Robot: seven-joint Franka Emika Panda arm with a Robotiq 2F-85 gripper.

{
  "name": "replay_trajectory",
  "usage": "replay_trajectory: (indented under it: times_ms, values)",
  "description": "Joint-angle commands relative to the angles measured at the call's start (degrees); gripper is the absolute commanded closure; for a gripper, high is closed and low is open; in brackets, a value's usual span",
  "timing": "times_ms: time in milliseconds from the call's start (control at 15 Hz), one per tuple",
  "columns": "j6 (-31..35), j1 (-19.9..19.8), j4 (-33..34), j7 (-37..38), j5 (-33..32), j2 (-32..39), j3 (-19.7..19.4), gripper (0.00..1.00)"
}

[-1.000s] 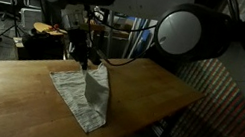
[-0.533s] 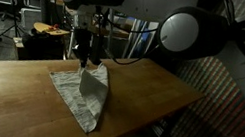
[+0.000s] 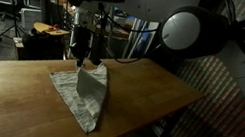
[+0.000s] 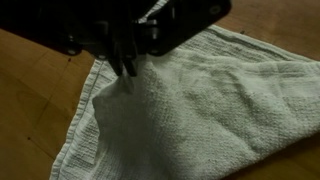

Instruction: Fold the towel twice diagonally

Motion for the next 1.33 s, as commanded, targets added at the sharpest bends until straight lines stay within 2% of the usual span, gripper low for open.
replay_trajectory:
  times_ms: [0, 533, 1267]
  values:
    - [2.9, 1.5, -0.6, 0.4, 0.7, -1.2, 1.4, 0.98]
    - [10.8, 6.4, -0.8, -2.7, -3.5, 0.2, 0.9, 0.98]
    - [16.0, 4.0, -6.4, -1.8, -3.6, 0.0, 0.6, 0.97]
